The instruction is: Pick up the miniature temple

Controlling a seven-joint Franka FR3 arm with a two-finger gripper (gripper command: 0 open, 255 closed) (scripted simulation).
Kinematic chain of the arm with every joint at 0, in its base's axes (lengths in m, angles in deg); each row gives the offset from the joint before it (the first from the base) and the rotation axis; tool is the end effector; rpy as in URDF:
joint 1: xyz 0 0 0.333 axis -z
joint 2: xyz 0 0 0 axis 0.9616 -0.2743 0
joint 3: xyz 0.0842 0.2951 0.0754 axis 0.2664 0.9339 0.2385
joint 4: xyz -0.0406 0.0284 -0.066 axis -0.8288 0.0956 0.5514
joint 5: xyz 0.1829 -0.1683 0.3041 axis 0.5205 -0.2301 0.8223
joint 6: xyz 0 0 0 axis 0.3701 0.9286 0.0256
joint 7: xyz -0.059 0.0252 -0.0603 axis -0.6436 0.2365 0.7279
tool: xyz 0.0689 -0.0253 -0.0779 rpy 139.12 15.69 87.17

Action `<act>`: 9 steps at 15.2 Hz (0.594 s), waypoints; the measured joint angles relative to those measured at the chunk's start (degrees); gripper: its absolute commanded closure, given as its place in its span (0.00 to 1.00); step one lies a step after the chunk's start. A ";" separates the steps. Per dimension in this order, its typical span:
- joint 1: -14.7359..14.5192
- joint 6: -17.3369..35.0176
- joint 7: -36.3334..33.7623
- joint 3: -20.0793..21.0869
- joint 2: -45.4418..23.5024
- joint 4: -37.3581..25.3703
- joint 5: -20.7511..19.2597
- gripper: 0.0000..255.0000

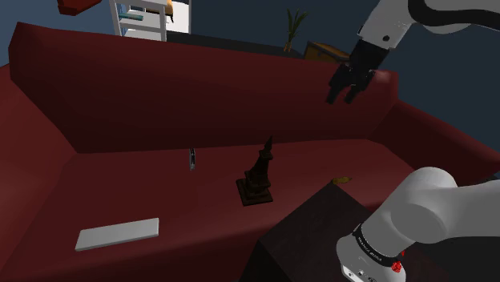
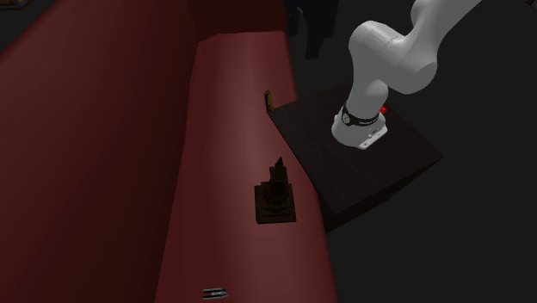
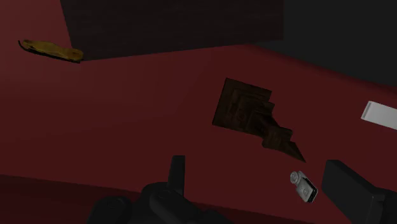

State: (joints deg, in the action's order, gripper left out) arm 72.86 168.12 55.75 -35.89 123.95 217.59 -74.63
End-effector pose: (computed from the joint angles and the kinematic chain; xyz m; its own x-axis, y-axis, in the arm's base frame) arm 0.2946 0.0038 0.6096 0.9877 -0.1492 0.0472 -0.1446 -0.9856 -0.0880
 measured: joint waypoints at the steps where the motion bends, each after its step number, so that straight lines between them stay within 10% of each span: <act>1: 0.00 0.00 0.00 0.00 0.00 0.00 0.00 0.00; 9: -0.93 4.01 -5.76 2.71 -15.17 -1.91 4.91 0.00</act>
State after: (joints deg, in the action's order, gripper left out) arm 71.92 172.13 49.99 -33.17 108.78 215.68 -69.72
